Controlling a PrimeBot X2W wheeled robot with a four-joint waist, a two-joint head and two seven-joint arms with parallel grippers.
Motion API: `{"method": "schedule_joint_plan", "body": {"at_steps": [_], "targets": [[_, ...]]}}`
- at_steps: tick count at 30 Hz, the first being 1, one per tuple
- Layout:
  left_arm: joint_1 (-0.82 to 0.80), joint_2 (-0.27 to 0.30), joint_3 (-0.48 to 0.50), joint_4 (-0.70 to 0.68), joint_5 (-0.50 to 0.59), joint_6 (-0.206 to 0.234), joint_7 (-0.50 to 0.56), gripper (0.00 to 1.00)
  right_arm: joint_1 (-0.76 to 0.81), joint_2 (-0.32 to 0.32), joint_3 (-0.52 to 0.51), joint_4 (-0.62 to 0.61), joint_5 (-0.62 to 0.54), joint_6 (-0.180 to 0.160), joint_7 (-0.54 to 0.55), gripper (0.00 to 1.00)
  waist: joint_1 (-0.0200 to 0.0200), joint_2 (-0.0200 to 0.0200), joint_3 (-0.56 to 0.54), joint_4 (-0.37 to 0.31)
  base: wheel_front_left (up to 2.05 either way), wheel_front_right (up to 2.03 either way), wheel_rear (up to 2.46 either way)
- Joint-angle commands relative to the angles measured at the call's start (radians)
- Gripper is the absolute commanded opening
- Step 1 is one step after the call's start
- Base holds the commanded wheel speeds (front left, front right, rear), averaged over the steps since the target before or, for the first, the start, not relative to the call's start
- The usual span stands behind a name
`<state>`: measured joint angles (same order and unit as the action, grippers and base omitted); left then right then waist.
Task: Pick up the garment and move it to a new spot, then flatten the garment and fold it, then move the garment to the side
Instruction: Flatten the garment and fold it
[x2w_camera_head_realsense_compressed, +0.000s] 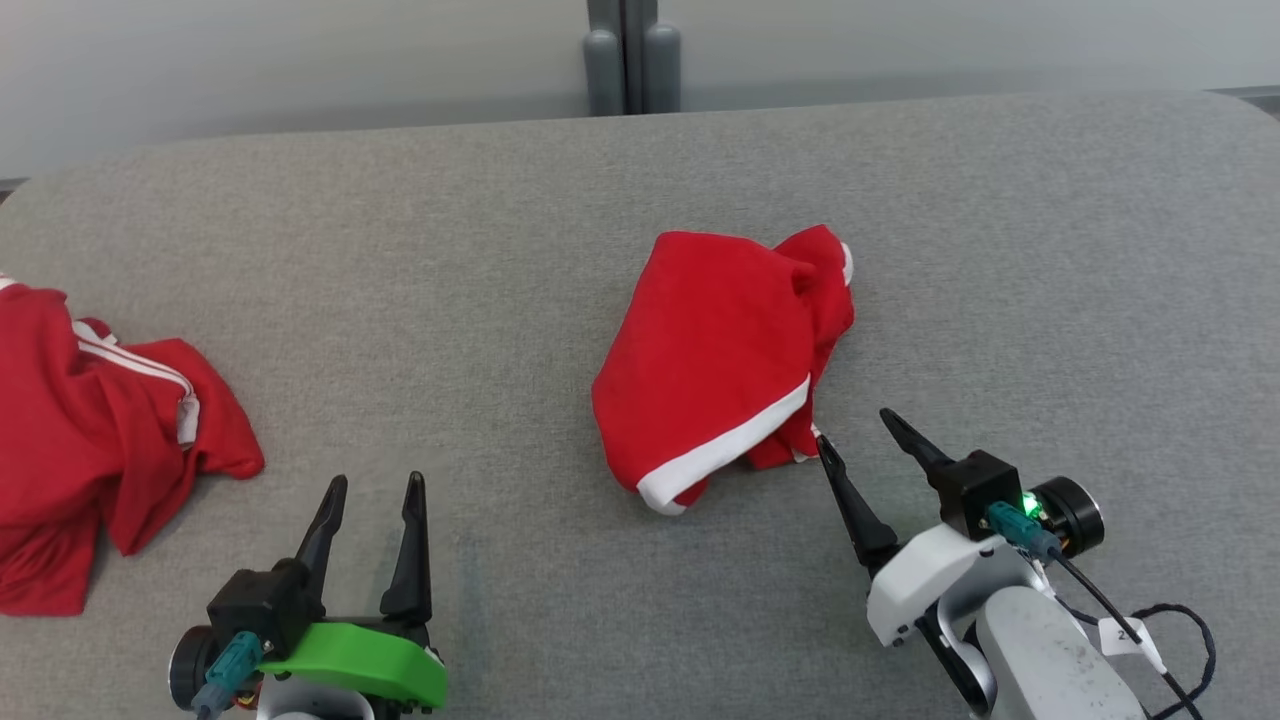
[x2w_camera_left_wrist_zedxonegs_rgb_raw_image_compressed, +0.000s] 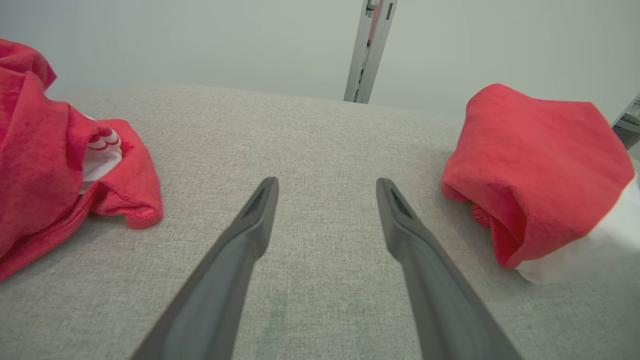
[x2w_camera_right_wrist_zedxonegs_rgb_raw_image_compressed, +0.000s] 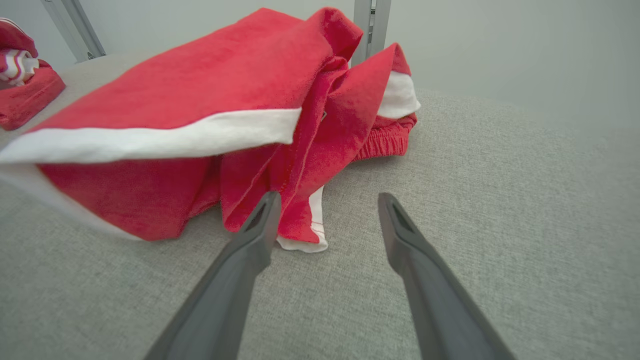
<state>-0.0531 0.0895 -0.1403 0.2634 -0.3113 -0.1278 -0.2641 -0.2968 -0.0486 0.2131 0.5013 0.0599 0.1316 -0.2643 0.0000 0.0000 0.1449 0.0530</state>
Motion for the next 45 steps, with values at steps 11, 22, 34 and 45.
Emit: {"method": "schedule_joint_plan", "body": {"at_steps": [11, 22, 34, 45], "targets": [[-0.043, 0.015, -0.016, 0.002, -0.032, -0.005, 0.000, 1.00, -0.050, -0.004, 0.027, -0.094, -0.088, -0.002, 0.000, 1.00, 0.0000, 0.0000, 0.083, 0.120, 0.00, 0.00, 0.00], [-0.033, 0.001, -0.031, 0.000, -0.035, -0.005, 0.000, 1.00, -0.013, -0.003, -0.023, -0.253, -0.223, -0.002, 0.000, 1.00, 0.0000, 0.0000, 0.070, 0.127, 0.00, 0.00, 0.00], [-0.046, -0.010, -0.041, 0.014, -0.024, -0.005, 0.000, 1.00, -0.147, -0.003, 0.019, -0.163, -0.225, -0.002, 0.000, 0.00, 0.0000, 0.0000, 0.040, 0.140, 0.00, 0.00, 0.00], [0.028, -0.023, -0.029, 0.052, -0.004, -0.005, 0.000, 1.00, -0.535, -0.005, 0.169, -0.213, -0.107, -0.002, 0.000, 0.00, 0.0000, 0.0000, -0.069, 0.151, 0.00, 0.00, 0.00]]}}
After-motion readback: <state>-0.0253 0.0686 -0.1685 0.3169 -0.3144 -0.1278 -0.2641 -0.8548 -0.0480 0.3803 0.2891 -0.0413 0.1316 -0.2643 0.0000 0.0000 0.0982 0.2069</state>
